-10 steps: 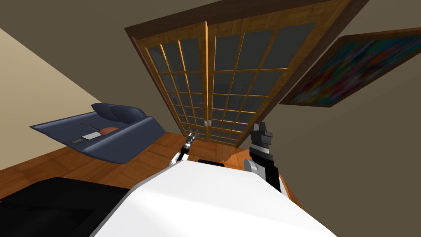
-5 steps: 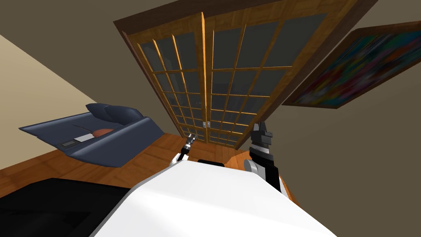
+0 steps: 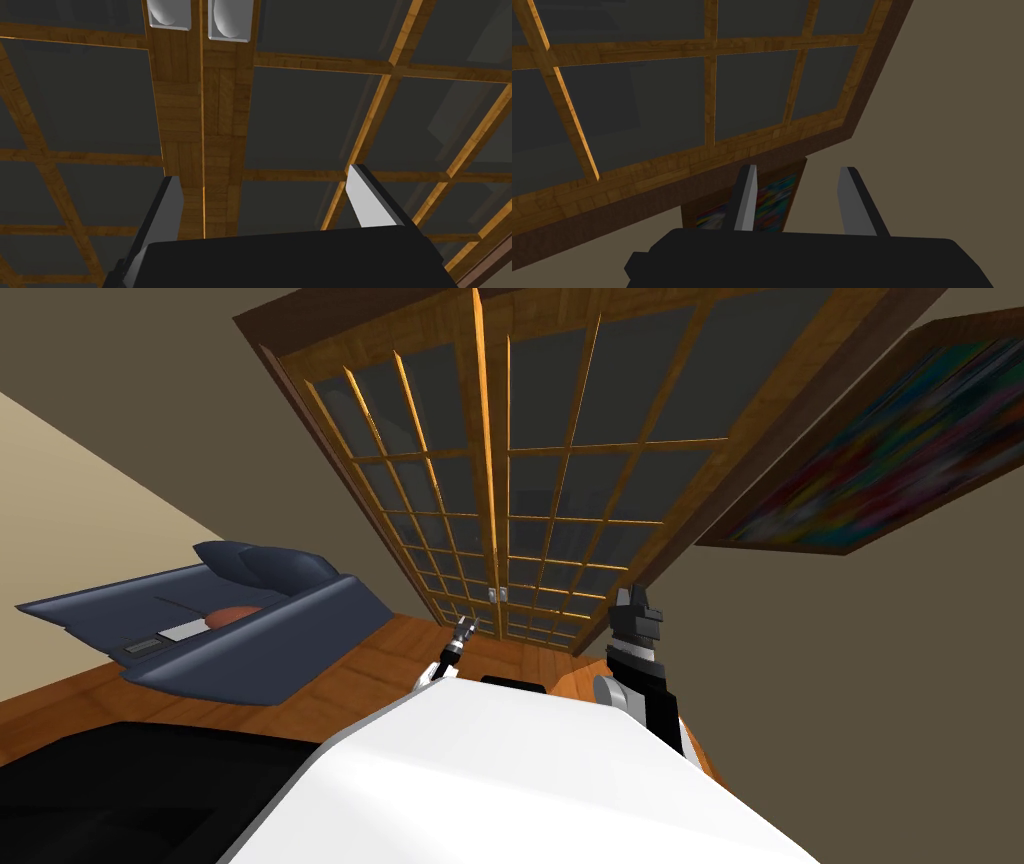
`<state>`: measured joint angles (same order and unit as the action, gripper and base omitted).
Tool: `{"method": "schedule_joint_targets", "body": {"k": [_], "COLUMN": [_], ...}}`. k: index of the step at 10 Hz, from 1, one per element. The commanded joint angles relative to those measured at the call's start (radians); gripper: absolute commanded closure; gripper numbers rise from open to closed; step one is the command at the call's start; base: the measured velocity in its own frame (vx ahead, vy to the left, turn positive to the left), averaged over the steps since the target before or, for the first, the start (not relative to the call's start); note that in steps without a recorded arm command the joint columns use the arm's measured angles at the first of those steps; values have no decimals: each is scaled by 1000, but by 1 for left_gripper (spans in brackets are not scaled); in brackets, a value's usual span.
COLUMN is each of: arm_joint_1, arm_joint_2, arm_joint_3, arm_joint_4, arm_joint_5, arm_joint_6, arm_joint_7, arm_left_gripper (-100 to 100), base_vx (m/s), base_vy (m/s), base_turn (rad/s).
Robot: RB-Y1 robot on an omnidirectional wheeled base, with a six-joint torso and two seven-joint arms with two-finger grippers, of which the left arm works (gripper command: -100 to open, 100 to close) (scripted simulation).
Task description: Pull the door open
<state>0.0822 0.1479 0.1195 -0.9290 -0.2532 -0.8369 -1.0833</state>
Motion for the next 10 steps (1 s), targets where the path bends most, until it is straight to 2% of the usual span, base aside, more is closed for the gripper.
{"method": "schedule_joint_targets", "body": {"k": [1,3,8,9,10], "arm_joint_1": [-10,-29,-61,-68,-63], "arm_joint_2": [1,2,2,2,1], "arm_joint_3": [4,10,20,21,20], "arm_joint_4": [30,84,166,179,168], "arm_joint_5": [-2,-7,-15,-16,-15], "arm_joint_6": [-7,-14,-26,-28,-25], "arm_joint_7": [-24,-69,-139,-151,-141], "arm_left_gripper": [-100,-100,-100,-100,-100], "base_vx": [99,148,135,166,72], "base_vy": [-20,-48,-34,-35,-18], "base_turn": [-7,-14,-12,-22,-1]}}
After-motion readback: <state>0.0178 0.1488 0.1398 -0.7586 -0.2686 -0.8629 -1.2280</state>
